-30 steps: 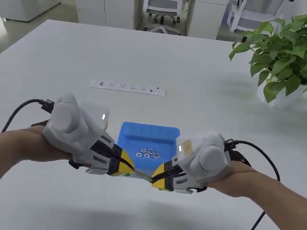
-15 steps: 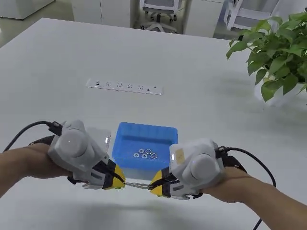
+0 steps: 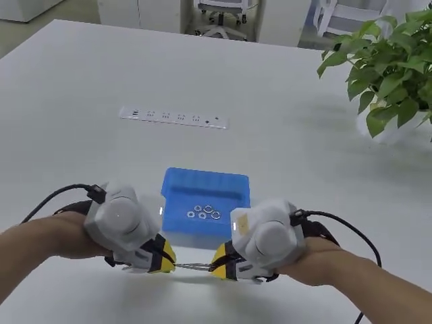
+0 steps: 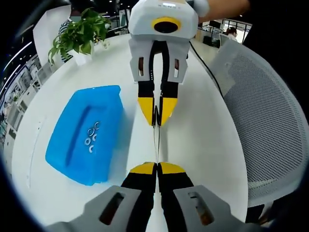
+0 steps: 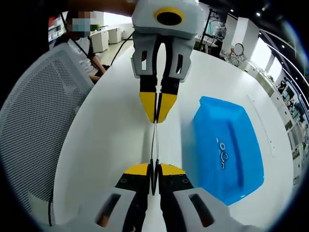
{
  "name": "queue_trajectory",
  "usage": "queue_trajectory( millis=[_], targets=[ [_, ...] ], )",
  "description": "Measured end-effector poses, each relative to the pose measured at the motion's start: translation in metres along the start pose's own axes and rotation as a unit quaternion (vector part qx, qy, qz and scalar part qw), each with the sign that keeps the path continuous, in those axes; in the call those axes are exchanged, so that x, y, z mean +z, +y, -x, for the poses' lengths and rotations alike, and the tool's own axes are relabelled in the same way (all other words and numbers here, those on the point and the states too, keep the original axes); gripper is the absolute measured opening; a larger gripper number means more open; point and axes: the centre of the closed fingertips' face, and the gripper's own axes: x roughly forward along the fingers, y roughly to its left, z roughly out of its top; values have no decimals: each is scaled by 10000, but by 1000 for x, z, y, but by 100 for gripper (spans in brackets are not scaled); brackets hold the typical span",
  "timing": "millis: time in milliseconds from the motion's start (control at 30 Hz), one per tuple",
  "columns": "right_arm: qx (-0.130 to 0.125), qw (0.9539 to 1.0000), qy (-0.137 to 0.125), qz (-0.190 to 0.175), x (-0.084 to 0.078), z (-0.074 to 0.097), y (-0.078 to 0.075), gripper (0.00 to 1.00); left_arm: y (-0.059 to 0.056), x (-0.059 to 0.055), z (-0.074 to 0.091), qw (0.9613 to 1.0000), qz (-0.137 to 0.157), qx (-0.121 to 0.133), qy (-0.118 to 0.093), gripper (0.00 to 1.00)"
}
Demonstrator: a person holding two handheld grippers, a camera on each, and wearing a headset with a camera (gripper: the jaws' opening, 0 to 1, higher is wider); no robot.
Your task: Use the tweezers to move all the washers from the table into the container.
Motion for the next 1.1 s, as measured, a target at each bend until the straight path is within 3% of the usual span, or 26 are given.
queue_trajectory(
  millis=[1100],
  targets=[
    [63,9999,144,-32,-8,-9,7,11,-6,-10,-14,9996,29,-147,250,5]
  ],
)
